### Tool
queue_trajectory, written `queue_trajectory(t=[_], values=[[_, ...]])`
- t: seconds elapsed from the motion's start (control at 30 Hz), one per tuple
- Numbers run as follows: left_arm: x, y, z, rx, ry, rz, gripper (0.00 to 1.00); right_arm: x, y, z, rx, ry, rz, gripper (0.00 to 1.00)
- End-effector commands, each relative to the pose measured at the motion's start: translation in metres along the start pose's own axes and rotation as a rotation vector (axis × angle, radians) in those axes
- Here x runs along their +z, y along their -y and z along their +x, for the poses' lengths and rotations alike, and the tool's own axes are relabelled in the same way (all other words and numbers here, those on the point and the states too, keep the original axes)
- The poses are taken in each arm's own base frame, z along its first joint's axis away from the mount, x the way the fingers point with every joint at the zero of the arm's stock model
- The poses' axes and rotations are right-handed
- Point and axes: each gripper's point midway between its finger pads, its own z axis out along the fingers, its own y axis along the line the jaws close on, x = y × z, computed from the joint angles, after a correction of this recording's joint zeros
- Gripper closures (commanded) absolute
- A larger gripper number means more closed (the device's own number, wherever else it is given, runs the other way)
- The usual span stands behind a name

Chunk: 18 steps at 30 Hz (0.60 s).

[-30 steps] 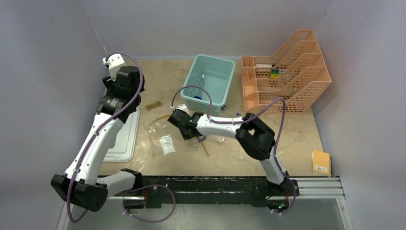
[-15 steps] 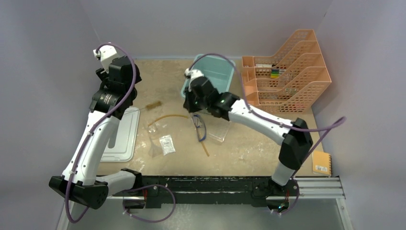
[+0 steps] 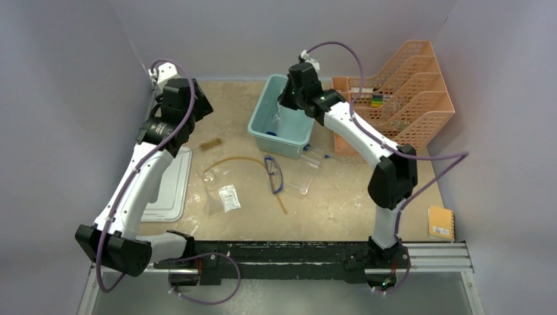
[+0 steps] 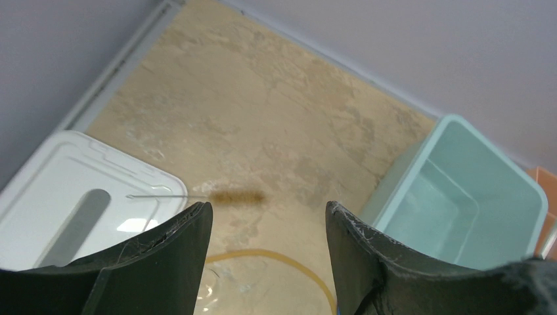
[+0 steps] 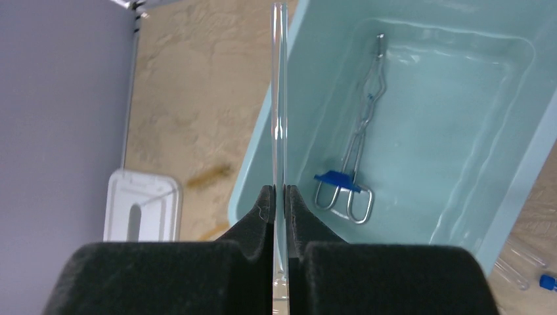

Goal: Organize the chemistry lab equipment

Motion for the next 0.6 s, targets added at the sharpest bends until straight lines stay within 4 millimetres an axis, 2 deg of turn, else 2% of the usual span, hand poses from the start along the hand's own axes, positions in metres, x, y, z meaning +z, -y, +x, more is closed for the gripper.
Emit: queue_trajectory(t=[0.0,0.13,0.2,0.3,0.47,0.57], values=[[0.011,0.023,0.018,-0.056,-0.059,0.099,0.37,0.029,0.012,0.002,0.115,0.014,0.140,1.00],[0.016,0.016,0.026,-0.021,-0.074,0.064,0.37,0.067,0.017,0.014,0.166,-0.003,0.201,1.00],[0.017,0.012,0.028,0.000,-0.079,0.049,0.37,0.082,0.017,0.012,0.161,0.019,0.217,1.00],[0.021,0.008,0.033,0.025,-0.089,0.033,0.37,0.101,0.023,0.032,0.166,-0.031,0.234,1.00],[0.027,0.007,0.042,0.040,-0.106,0.022,0.37,0.122,0.035,0.061,0.173,-0.090,0.257,1.00],[0.030,0.008,0.045,0.043,-0.115,0.022,0.37,0.131,0.035,0.070,0.167,-0.105,0.240,1.00]])
